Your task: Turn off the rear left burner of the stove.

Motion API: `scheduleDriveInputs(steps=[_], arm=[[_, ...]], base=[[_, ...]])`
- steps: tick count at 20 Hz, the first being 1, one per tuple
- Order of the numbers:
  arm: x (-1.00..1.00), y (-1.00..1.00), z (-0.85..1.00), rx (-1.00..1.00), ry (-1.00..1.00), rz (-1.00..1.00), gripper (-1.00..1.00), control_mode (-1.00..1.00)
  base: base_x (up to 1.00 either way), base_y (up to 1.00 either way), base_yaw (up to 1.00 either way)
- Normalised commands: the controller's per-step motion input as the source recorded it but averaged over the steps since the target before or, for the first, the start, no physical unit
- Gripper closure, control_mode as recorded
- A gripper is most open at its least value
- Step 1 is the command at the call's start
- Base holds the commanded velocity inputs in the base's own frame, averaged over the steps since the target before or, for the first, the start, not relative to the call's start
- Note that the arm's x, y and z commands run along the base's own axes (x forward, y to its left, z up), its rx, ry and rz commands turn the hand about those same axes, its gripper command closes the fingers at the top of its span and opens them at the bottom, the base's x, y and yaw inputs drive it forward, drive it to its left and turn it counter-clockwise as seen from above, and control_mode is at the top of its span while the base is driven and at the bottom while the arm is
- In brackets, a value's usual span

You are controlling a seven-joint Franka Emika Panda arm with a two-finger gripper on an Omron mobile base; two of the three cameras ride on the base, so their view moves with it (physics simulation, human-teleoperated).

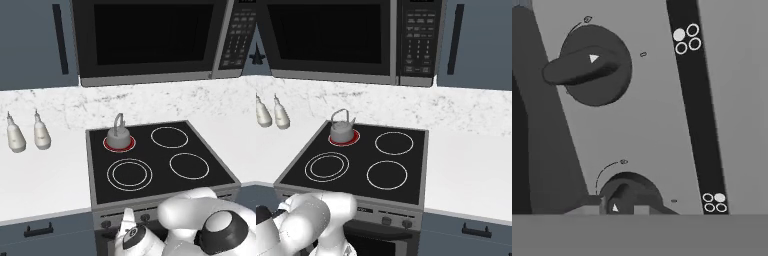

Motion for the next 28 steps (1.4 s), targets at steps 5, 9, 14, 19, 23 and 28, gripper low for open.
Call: scheduleDriveInputs(steps=[5,9,14,19,23,28], arm=[[0.00,-0.12,0.42,0.58,0.11,-0.22,1.00,-1.00],[0.00,-0.05,0.34,0.56,0.07,-0.27,1.00,-1.00],[0.00,-0.04,0.34,0.53,0.04,-0.30,1.00,-1.00],[0.03,-0.09,0.32,0.50,0.02,-0.35,1.00,-1.00],[0.02,-0.14,0.33,0.52,0.03,-0.39,1.00,-1.00],[0.00,-0.27,0.23,0.50,0.02,-0.41,1.00,-1.00]], base=[[0.00,0.00,0.00],[0.00,0.00,0.00],[0.00,0.00,0.00],[0.00,0.00,0.00],[0.00,0.00,0.00],[0.00,0.00,0.00]])
